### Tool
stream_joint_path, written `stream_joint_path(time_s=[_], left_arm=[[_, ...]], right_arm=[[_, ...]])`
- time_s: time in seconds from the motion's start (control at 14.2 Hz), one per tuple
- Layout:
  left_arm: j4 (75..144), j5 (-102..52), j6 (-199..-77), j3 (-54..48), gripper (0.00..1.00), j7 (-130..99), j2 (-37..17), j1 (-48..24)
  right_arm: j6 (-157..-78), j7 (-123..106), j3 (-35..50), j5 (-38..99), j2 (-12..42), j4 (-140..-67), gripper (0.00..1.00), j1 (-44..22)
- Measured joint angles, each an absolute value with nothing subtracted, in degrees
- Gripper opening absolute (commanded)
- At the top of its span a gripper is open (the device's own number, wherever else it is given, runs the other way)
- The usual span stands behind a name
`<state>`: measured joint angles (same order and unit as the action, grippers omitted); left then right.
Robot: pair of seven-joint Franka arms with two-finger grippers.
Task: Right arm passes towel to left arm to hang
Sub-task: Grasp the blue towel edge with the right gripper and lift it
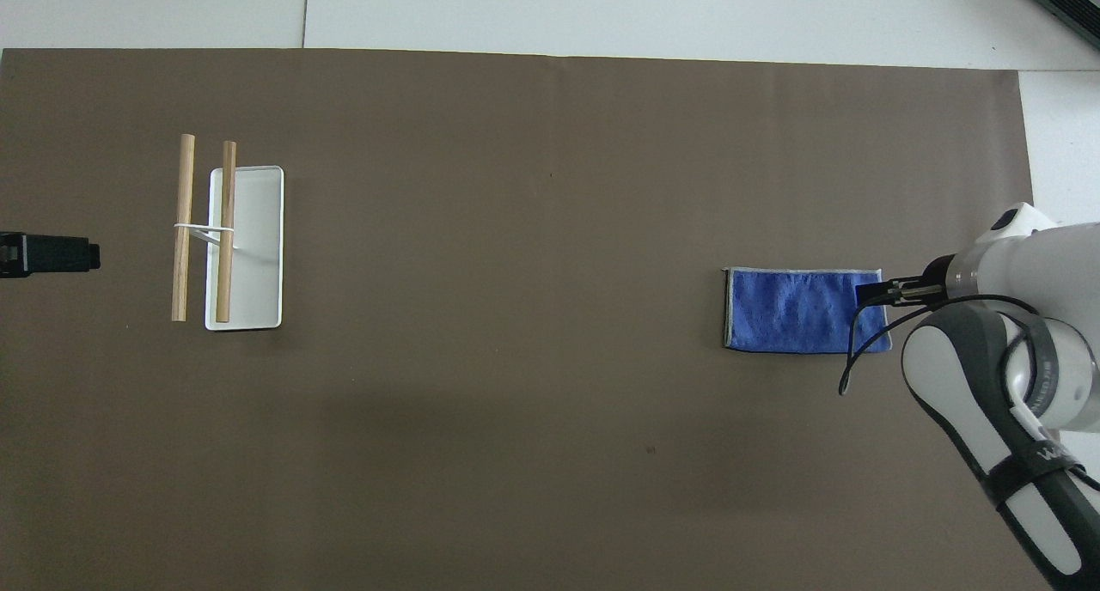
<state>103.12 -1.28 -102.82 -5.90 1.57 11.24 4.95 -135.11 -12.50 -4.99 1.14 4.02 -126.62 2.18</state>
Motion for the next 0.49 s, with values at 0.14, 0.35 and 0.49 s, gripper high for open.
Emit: stream_joint_path(time_s=[0.14, 0.35, 0.49], left_arm=[[103.1, -1.3, -102.8, -5.9, 1.00, 1.6, 11.2, 4.9], [103.1, -1.3, -102.8, -5.9, 1.00, 1.6, 11.2, 4.9], [103.1, -1.3, -102.8, -5.9, 1.00, 1.6, 11.2, 4.9]], right_arm=[[-139.9, -13.5, -5.0, 1.6, 5.4, -129.3, 1.00, 1.6], [-143.2, -13.5, -4.9, 1.7, 6.0, -131.3, 1.00, 0.0], [-143.8, -13.5, -4.8, 1.9, 6.0, -131.7, 1.00, -0.7]])
